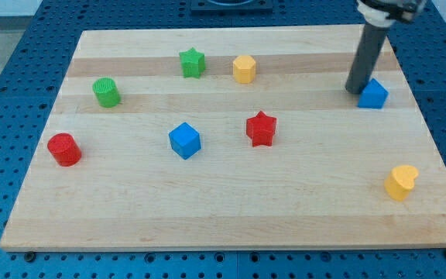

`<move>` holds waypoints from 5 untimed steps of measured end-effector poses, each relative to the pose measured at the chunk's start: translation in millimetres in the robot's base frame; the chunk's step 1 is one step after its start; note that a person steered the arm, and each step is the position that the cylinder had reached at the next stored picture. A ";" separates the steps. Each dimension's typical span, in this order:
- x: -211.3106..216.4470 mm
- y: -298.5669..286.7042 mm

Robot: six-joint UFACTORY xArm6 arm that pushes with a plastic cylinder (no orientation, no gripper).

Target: Place blue triangle into yellow heart

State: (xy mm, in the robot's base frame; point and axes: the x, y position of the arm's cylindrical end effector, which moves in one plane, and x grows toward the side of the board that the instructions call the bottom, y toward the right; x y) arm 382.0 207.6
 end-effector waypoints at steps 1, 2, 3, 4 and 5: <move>32.2 7.0; 31.8 7.1; -21.5 1.3; -29.4 37.8; -27.3 42.0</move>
State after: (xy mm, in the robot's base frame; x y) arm 354.6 249.7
